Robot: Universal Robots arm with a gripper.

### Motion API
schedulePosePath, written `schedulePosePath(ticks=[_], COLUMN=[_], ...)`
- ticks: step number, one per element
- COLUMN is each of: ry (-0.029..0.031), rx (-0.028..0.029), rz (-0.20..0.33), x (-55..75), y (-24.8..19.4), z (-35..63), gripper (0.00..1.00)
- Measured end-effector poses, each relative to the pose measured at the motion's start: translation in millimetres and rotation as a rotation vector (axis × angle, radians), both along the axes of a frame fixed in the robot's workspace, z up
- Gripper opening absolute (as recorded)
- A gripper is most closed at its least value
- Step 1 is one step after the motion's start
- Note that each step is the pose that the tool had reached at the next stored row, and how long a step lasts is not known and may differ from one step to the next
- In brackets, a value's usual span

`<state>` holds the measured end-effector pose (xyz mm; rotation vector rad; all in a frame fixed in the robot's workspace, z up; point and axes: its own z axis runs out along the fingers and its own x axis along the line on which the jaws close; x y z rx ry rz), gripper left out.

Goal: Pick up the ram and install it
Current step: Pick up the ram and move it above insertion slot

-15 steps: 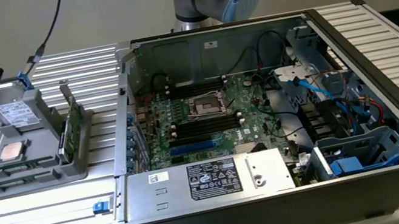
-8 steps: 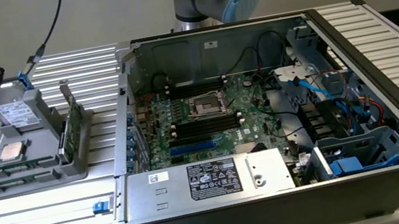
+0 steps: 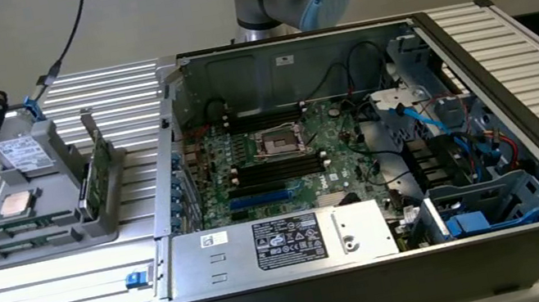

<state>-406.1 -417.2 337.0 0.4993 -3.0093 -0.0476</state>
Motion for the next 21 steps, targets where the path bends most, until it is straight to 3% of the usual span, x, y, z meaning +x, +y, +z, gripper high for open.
schedulePosePath(ticks=[14, 21], ry=[-0.0002, -0.0014], rx=[0.008, 0.0196], rz=[0.255, 0.381], x=[0.0, 0.0], y=[0.0, 0.0], z=[-10.6, -15.7], gripper=[0.1, 0.1])
